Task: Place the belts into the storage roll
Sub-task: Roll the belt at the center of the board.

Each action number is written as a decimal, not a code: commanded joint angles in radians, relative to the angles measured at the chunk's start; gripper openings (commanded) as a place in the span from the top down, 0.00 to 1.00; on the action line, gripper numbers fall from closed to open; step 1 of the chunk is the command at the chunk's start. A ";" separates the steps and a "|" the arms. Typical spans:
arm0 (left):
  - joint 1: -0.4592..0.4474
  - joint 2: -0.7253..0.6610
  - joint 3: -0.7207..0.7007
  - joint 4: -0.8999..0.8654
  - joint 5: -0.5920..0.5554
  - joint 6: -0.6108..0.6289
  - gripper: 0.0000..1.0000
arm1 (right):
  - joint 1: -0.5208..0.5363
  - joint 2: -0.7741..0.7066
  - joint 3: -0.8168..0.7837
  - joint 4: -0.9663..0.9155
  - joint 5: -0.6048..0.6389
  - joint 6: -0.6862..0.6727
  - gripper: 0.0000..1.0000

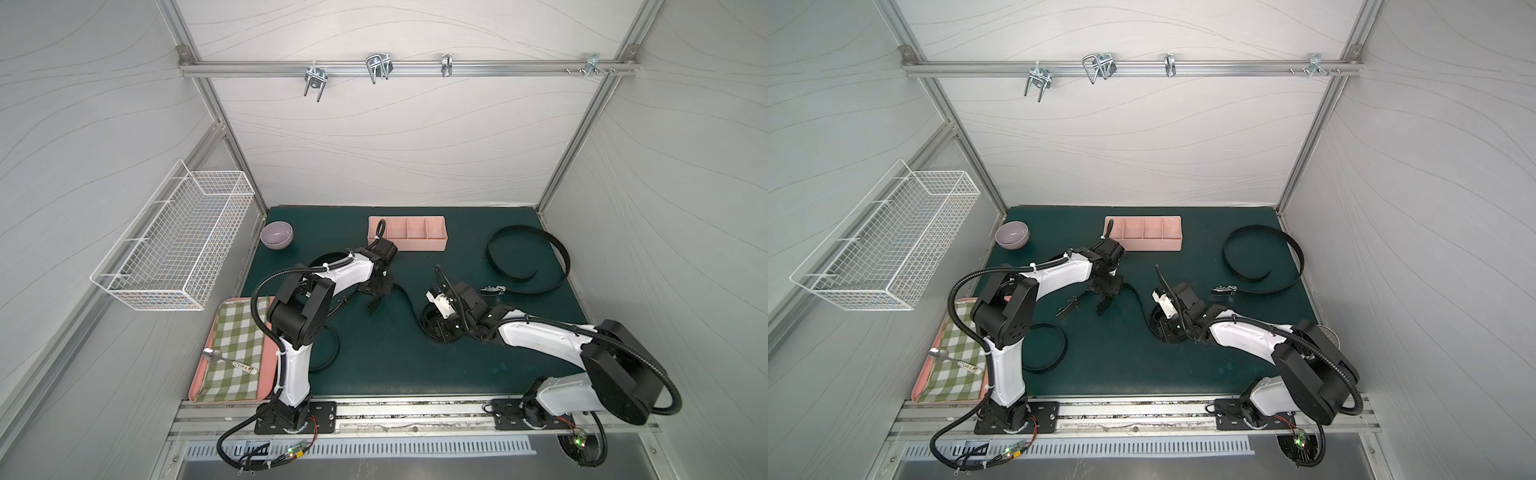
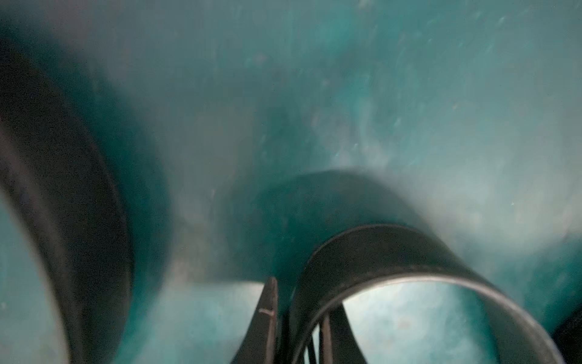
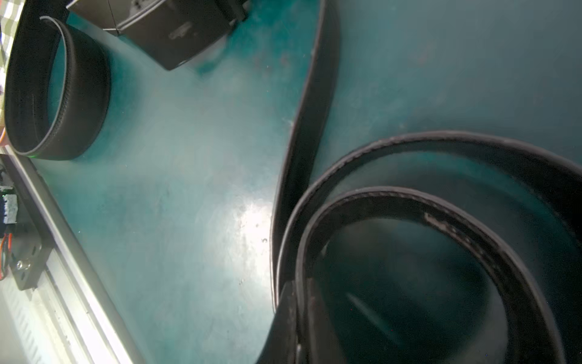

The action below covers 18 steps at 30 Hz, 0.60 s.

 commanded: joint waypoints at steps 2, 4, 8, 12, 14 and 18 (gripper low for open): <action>0.016 0.108 0.245 -0.050 -0.022 0.028 1.00 | 0.031 0.051 0.049 0.035 -0.009 -0.035 0.98; 0.029 0.144 0.316 -0.079 -0.014 0.030 1.00 | 0.046 0.088 0.085 0.055 -0.021 -0.051 0.99; 0.054 0.172 0.371 -0.102 0.020 0.021 1.00 | 0.066 0.171 0.170 0.034 -0.008 -0.070 0.98; 0.054 0.174 0.338 -0.085 0.042 0.020 1.00 | 0.066 0.171 0.149 0.011 0.031 -0.072 0.99; 0.054 0.174 0.307 -0.065 0.049 0.025 1.00 | 0.067 0.146 0.111 0.012 0.059 -0.059 0.99; 0.054 0.188 0.293 -0.050 0.067 0.040 1.00 | 0.066 0.096 0.059 0.034 0.119 -0.022 0.99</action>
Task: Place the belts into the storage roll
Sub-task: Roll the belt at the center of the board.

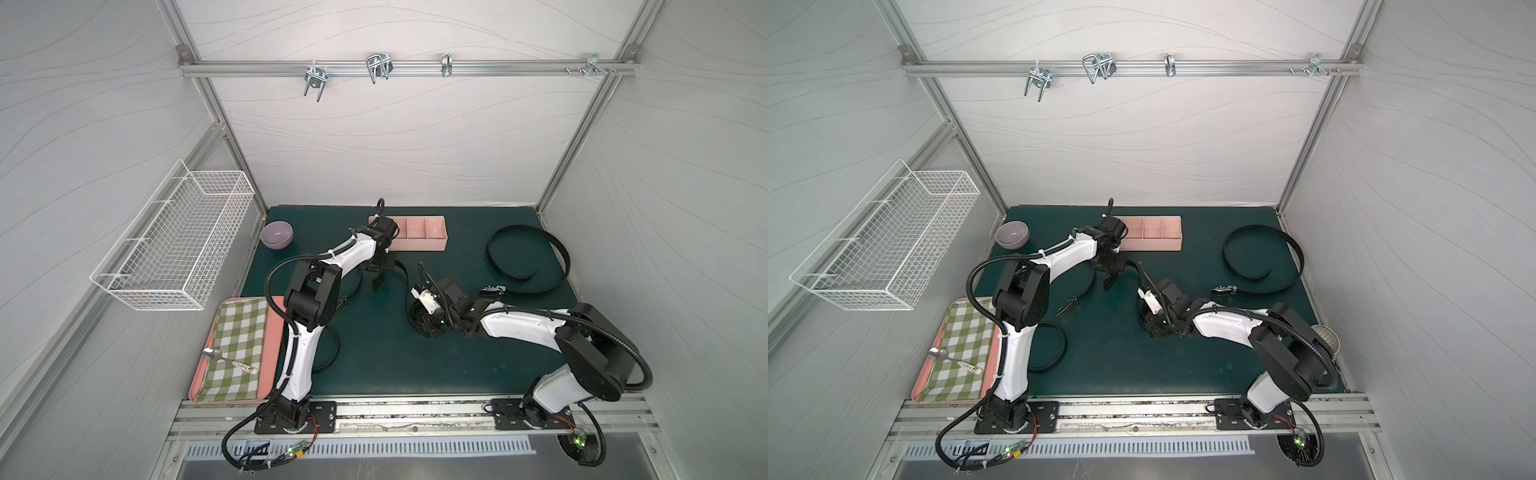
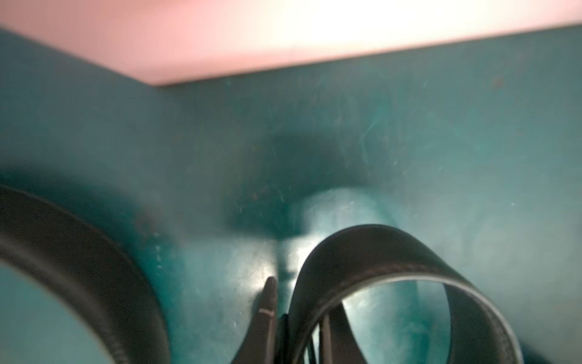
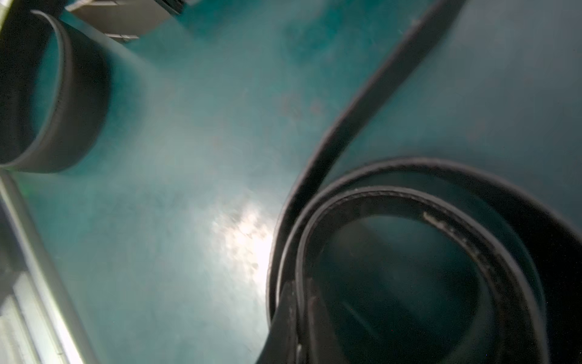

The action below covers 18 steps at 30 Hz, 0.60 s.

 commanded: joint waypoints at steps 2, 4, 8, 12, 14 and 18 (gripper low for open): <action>-0.005 0.030 0.000 0.030 0.034 0.019 1.00 | 0.000 -0.026 -0.041 -0.014 0.086 0.041 1.00; -0.004 0.030 -0.010 0.046 0.055 0.028 1.00 | -0.009 -0.005 -0.052 0.001 0.074 0.058 1.00; -0.004 0.057 0.036 0.040 0.089 0.046 1.00 | 0.002 0.036 -0.075 0.059 0.036 0.075 0.99; -0.004 0.097 0.109 -0.010 0.103 0.057 0.87 | 0.020 0.051 -0.092 0.099 0.025 0.082 0.99; -0.005 0.099 0.119 -0.019 0.092 0.065 0.67 | 0.020 0.050 -0.095 0.100 0.027 0.088 0.98; -0.004 0.067 0.081 -0.006 0.045 0.066 0.33 | 0.020 0.034 -0.097 0.084 0.038 0.096 0.99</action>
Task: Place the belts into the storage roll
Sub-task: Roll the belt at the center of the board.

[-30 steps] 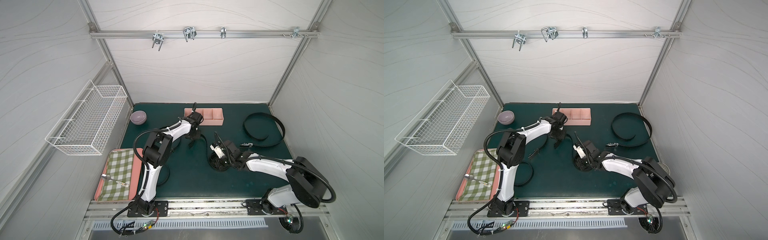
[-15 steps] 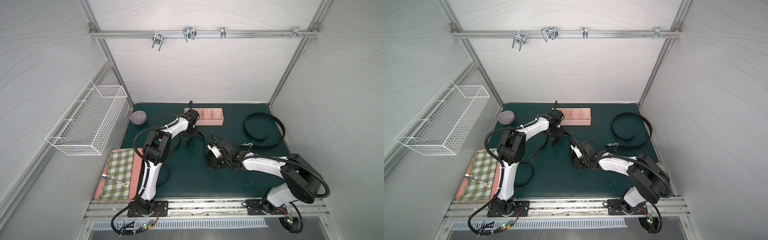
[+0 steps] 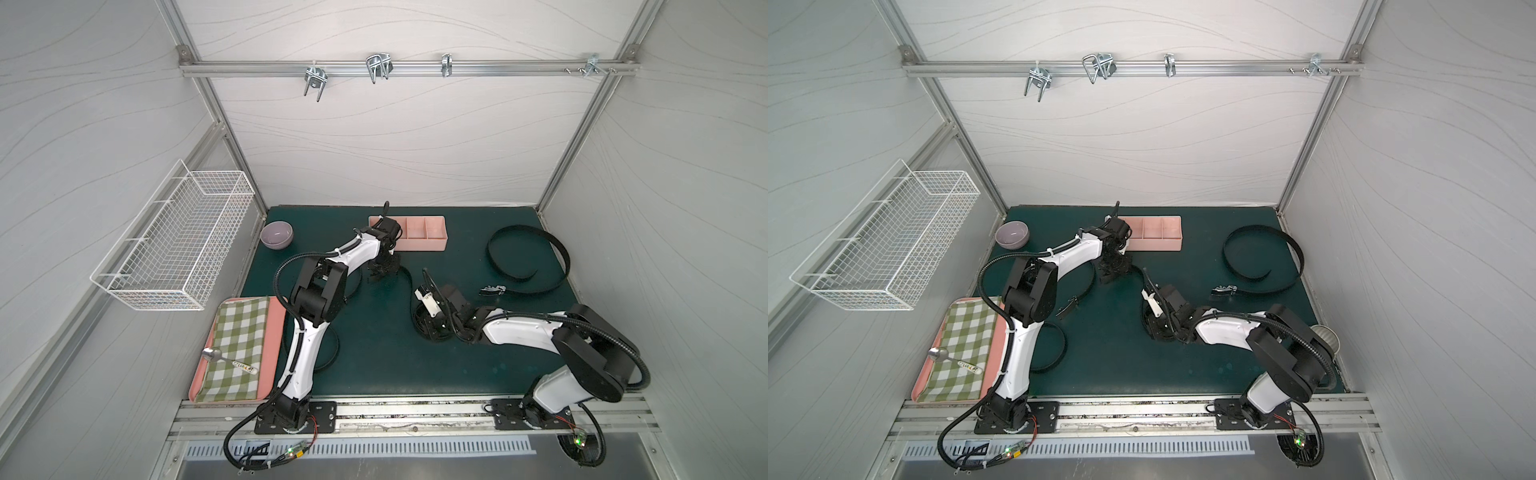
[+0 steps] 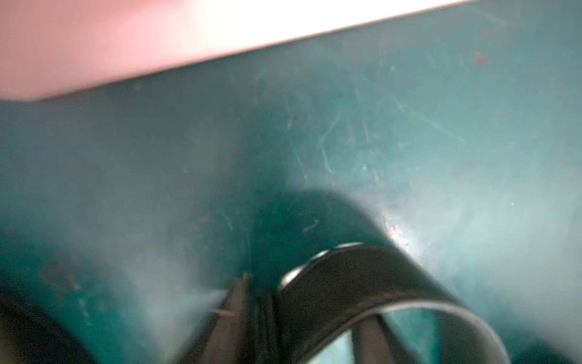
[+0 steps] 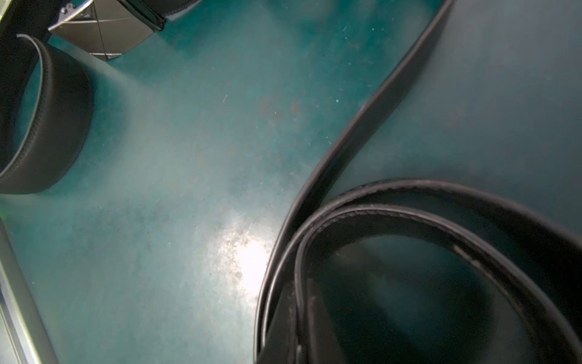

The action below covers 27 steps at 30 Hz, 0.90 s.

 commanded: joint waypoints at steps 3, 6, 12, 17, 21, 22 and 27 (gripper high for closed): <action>-0.003 -0.027 -0.001 -0.014 -0.048 0.001 0.18 | 0.009 0.006 -0.025 -0.081 0.008 0.035 0.99; -0.005 -0.068 -0.011 -0.038 -0.091 -0.016 0.09 | 0.009 0.004 -0.024 -0.097 0.014 0.049 0.99; -0.026 -0.268 -0.142 -0.046 -0.235 -0.065 0.01 | -0.008 -0.004 -0.032 -0.107 0.007 0.068 1.00; -0.031 -0.427 -0.323 -0.027 -0.186 -0.188 0.01 | -0.029 -0.016 -0.047 -0.106 -0.008 0.078 1.00; -0.053 -0.520 -0.532 0.114 0.033 -0.329 0.01 | -0.039 -0.020 -0.053 -0.102 -0.015 0.079 1.00; -0.069 -0.528 -0.570 0.141 0.058 -0.370 0.01 | -0.040 -0.020 -0.056 -0.101 -0.017 0.078 0.99; -0.146 -0.472 -0.600 0.192 0.038 -0.483 0.01 | -0.045 -0.021 -0.059 -0.095 -0.024 0.078 1.00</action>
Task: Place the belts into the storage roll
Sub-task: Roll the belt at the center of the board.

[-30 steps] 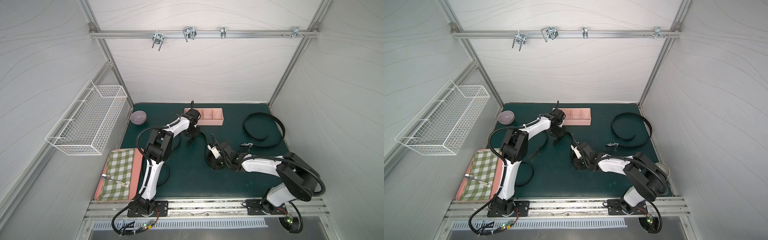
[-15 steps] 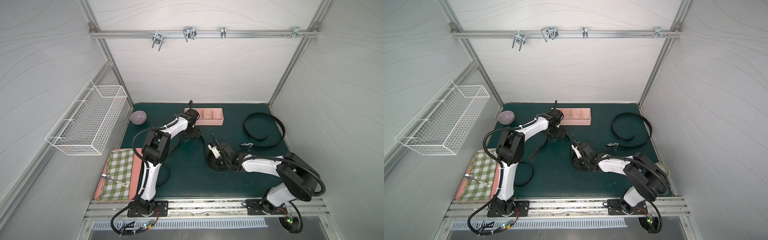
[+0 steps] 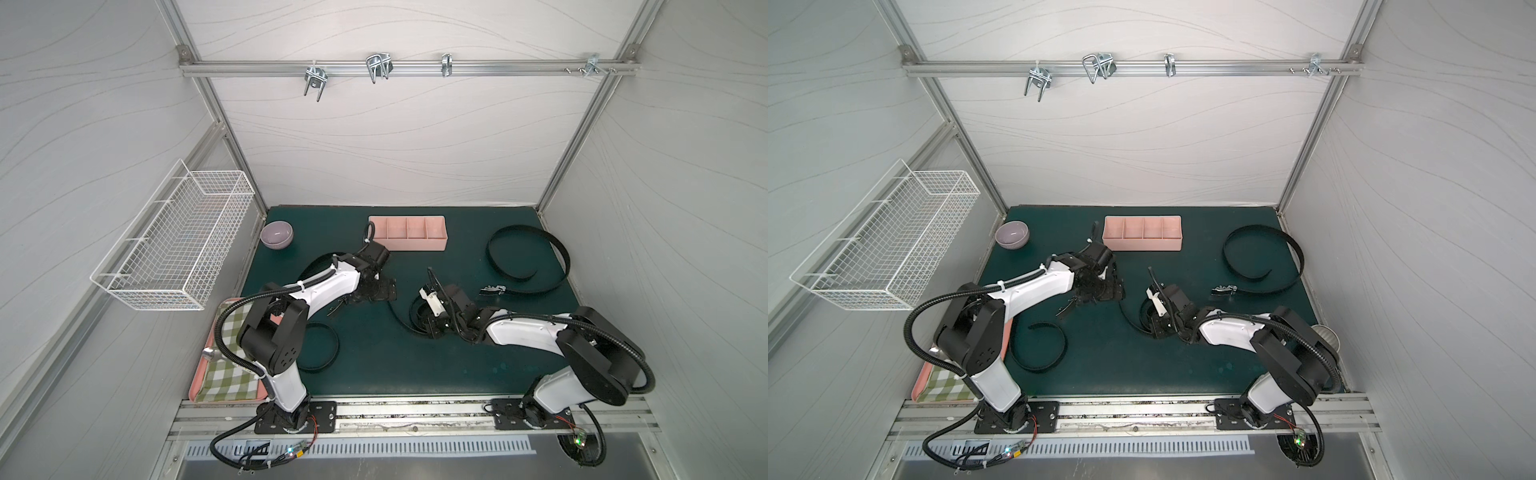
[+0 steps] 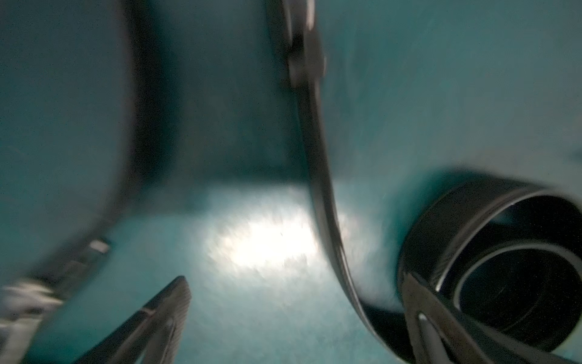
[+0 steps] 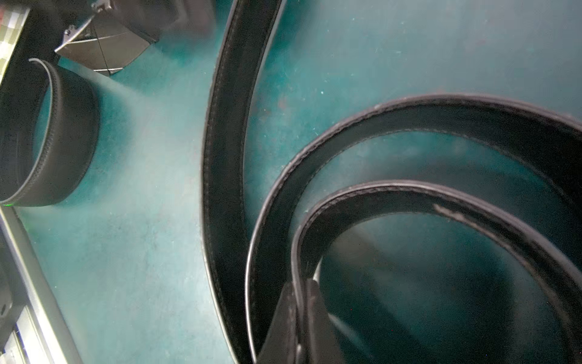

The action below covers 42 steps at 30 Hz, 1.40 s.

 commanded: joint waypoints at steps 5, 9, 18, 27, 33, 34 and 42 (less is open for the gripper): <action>-0.050 0.142 0.096 0.081 0.008 -0.089 0.44 | -0.010 -0.003 -0.033 -0.103 -0.010 0.018 0.99; -0.052 0.176 0.130 0.038 -0.006 0.011 1.00 | -0.010 -0.031 -0.044 -0.119 -0.013 0.008 0.99; -0.115 0.023 -0.022 0.011 -0.110 0.276 1.00 | -0.010 -0.103 -0.107 -0.123 -0.017 0.031 0.99; -0.119 -0.002 -0.064 0.103 -0.251 0.387 1.00 | -0.010 -0.074 -0.109 -0.090 -0.038 0.025 0.99; -0.147 0.066 -0.065 0.182 -0.223 0.460 1.00 | -0.010 -0.074 -0.114 -0.085 -0.042 0.021 0.99; -0.149 0.065 -0.071 0.198 -0.225 0.478 1.00 | -0.010 -0.074 -0.115 -0.081 -0.042 0.021 0.99; -0.116 0.157 0.112 0.144 -0.167 0.649 1.00 | 0.002 -0.058 -0.116 -0.038 -0.092 -0.001 0.98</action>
